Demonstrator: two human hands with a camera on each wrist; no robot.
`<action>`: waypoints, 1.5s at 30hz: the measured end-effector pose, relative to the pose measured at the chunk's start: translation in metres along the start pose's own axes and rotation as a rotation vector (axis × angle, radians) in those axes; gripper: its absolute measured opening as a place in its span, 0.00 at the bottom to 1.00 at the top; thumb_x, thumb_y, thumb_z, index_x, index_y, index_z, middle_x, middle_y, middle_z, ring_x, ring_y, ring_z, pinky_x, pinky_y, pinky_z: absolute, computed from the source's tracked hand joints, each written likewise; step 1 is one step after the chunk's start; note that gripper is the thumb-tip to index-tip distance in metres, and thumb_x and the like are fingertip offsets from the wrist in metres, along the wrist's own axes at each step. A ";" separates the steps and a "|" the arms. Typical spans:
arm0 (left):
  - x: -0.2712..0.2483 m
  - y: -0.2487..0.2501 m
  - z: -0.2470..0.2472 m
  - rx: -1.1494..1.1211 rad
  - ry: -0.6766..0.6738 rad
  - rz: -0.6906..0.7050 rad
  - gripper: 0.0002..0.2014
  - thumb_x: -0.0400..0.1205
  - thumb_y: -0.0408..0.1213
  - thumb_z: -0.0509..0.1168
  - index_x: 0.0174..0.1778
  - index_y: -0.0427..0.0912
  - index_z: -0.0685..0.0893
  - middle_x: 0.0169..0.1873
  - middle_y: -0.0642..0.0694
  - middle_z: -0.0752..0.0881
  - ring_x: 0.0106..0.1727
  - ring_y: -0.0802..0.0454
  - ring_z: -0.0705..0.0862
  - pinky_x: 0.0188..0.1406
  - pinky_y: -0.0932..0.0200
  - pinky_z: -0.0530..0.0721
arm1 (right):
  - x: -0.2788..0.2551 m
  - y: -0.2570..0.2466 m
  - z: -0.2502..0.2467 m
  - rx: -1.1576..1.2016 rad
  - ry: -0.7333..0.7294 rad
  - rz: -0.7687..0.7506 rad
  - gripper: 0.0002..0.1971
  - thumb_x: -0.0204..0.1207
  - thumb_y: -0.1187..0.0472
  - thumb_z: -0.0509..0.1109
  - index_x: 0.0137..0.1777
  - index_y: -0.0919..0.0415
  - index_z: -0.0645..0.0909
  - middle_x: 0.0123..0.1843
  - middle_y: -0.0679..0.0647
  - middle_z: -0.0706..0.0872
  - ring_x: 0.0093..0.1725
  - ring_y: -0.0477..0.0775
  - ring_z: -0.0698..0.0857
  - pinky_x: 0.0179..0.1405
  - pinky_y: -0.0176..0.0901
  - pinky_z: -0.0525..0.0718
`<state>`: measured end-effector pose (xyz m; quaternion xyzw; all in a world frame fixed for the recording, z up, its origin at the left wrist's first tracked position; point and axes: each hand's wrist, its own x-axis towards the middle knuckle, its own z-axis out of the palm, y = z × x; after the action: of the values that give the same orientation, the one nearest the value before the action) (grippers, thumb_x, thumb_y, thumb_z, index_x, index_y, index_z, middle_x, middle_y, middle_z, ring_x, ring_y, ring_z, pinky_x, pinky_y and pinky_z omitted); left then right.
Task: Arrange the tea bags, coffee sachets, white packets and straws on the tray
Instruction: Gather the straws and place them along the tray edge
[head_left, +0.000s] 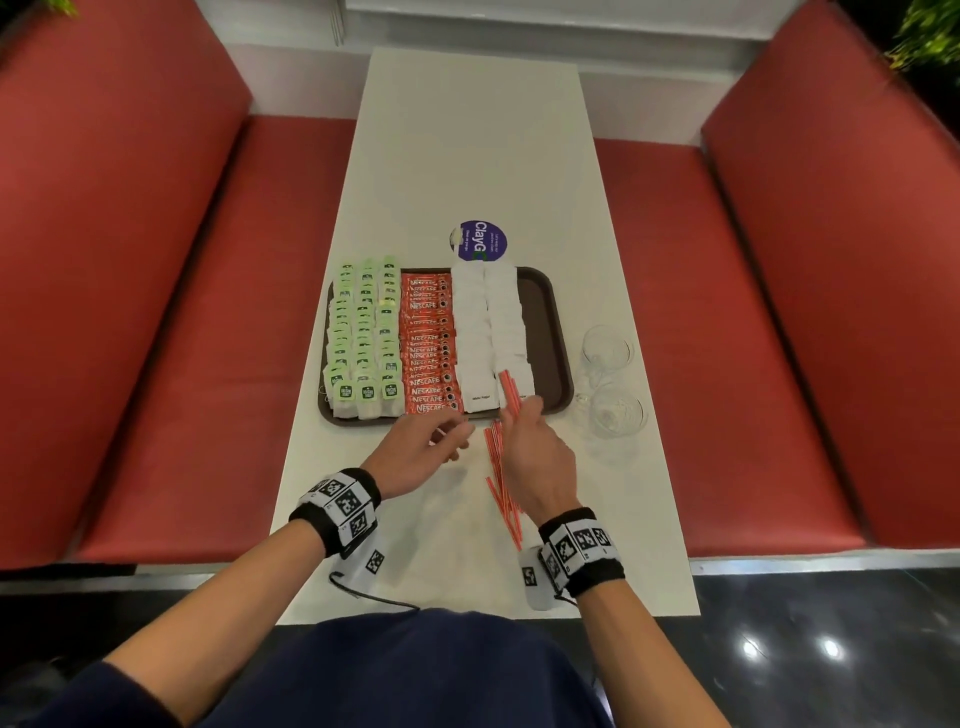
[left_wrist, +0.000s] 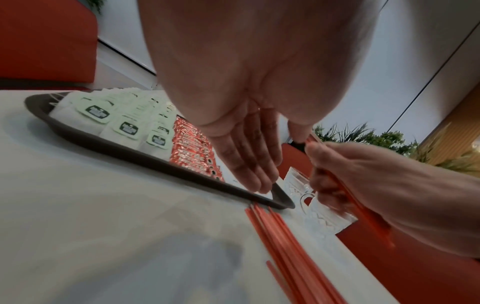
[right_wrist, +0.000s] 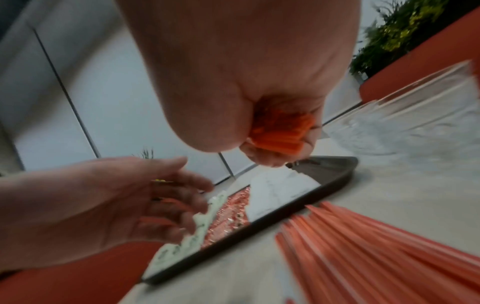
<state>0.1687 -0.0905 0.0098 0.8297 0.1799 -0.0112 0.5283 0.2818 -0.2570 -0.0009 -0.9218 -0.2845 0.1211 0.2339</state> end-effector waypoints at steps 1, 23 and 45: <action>0.001 0.008 0.000 -0.060 -0.027 -0.005 0.14 0.95 0.52 0.60 0.63 0.48 0.87 0.51 0.51 0.94 0.50 0.56 0.93 0.56 0.50 0.93 | 0.003 -0.010 0.000 0.029 0.018 -0.064 0.14 0.97 0.45 0.50 0.59 0.55 0.67 0.48 0.56 0.88 0.42 0.65 0.86 0.41 0.61 0.83; -0.004 -0.010 0.015 -0.728 0.090 -0.202 0.31 0.78 0.66 0.78 0.74 0.59 0.77 0.40 0.40 0.82 0.34 0.41 0.76 0.31 0.51 0.73 | 0.008 -0.034 0.022 0.080 -0.280 -0.303 0.30 0.93 0.37 0.40 0.82 0.50 0.70 0.64 0.52 0.80 0.59 0.57 0.76 0.66 0.62 0.80; 0.016 -0.063 0.028 -0.144 0.175 -0.029 0.14 0.86 0.41 0.64 0.49 0.30 0.83 0.43 0.29 0.88 0.42 0.47 0.85 0.44 0.40 0.88 | -0.009 -0.049 0.027 0.052 -0.208 -0.609 0.29 0.99 0.48 0.49 0.98 0.53 0.55 0.98 0.51 0.56 0.77 0.61 0.86 0.61 0.54 0.95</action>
<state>0.1694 -0.0866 -0.0608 0.7846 0.2379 0.0667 0.5687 0.2422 -0.2168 0.0010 -0.7708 -0.5664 0.1464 0.2524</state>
